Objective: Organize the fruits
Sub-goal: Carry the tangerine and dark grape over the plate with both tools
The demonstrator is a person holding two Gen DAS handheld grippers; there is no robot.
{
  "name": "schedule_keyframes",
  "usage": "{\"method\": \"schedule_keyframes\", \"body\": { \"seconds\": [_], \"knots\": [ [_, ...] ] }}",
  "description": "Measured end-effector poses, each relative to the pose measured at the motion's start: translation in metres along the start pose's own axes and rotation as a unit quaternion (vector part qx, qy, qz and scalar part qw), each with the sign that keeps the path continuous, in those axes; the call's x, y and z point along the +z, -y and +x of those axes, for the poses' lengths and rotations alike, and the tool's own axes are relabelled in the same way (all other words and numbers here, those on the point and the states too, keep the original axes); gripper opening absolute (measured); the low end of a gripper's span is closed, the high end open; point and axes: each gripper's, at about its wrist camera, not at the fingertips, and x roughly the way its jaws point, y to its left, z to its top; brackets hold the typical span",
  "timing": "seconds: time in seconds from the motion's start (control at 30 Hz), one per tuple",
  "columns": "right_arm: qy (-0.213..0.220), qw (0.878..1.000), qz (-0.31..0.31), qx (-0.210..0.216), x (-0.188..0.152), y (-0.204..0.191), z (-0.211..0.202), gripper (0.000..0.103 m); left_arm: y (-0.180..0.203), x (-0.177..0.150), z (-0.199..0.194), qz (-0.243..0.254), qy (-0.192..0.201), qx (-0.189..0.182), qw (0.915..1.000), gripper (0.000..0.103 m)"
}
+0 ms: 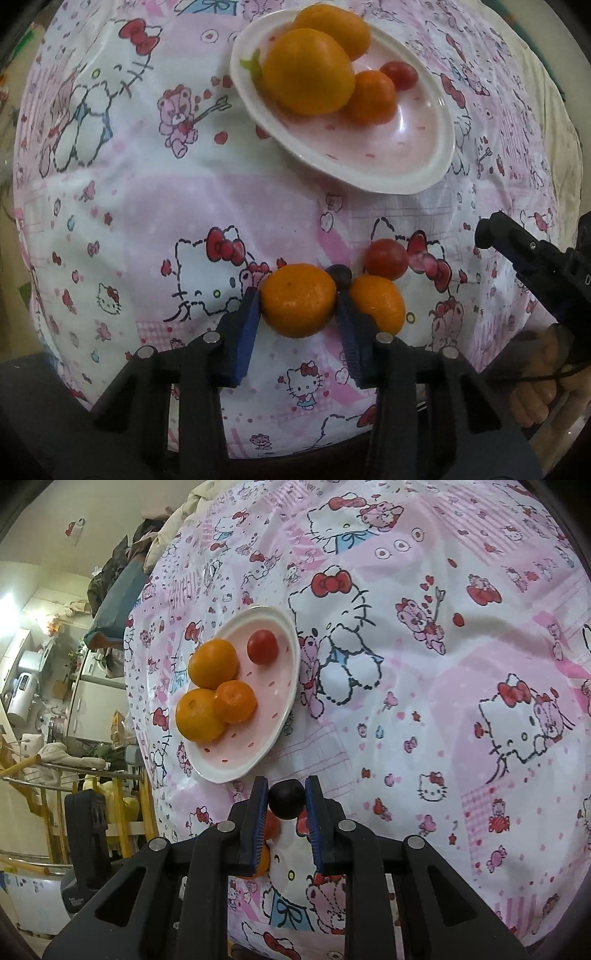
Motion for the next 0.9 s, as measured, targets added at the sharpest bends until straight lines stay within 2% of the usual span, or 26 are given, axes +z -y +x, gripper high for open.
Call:
{"method": "schedule_keyframes", "body": {
  "seconds": [0.3, 0.47, 0.67, 0.9],
  "knots": [
    [0.003, 1.000, -0.007, 0.010, 0.000, -0.004, -0.004, 0.021, -0.001, 0.005, -0.014, 0.016, 0.032, 0.014, 0.9993, 0.036],
    [0.004, 1.000, -0.013, 0.016, 0.000, -0.011, -0.005, 0.021, -0.004, 0.006, -0.027, 0.016, 0.065, 0.033, 0.9972, 0.036],
    [0.005, 0.999, -0.020, 0.025, -0.001, -0.018, -0.009, 0.022, -0.019, 0.005, -0.042, -0.001, 0.112, 0.049, 0.9925, 0.036],
    [0.027, 0.998, -0.041, 0.043, 0.001, -0.035, -0.022, 0.022, -0.023, 0.000, -0.066, -0.006, 0.160, 0.060, 0.9853, 0.036]
  ]
}}
